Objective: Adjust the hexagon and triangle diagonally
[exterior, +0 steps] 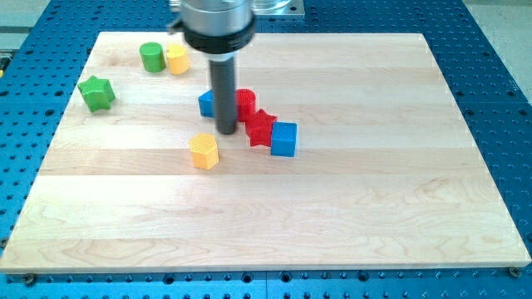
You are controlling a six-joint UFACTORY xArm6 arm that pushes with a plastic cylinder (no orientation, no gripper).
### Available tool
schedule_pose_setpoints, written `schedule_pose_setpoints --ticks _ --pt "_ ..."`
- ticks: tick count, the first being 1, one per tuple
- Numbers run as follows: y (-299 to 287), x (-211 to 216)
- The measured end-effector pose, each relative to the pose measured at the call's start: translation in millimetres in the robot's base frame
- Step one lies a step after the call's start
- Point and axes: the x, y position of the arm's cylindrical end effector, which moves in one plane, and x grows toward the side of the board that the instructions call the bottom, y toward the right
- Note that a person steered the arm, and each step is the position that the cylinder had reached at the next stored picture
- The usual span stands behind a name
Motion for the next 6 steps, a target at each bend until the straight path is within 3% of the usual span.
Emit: schedule_pose_setpoints --ticks 1,2,3,4,6 --pt "-38.6 55.2" --pt "13.0 97.0" --pt "22.1 96.8" --pt "26.6 67.6" --pt "-33.4 15.1"
